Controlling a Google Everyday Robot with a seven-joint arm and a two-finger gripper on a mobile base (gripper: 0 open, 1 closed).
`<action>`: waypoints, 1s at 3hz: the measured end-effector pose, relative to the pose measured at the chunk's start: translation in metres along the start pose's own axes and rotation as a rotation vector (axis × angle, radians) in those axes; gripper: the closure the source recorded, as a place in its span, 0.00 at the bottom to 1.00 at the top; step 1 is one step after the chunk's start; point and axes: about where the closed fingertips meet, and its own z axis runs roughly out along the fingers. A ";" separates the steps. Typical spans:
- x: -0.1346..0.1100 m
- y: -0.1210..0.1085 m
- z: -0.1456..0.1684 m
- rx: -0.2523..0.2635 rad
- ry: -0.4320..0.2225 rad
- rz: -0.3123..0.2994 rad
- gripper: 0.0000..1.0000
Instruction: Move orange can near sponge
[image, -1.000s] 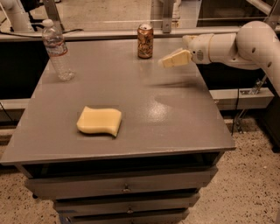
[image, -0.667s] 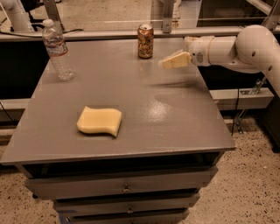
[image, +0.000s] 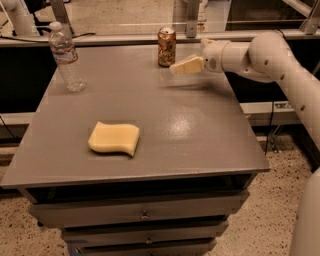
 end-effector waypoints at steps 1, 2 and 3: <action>-0.001 -0.014 0.026 0.005 -0.018 -0.001 0.00; -0.006 -0.022 0.056 -0.005 -0.046 0.005 0.00; -0.012 -0.021 0.082 -0.025 -0.066 0.015 0.00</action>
Offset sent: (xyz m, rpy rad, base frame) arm 0.0855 0.0406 -0.0049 0.0674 -0.0431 0.0139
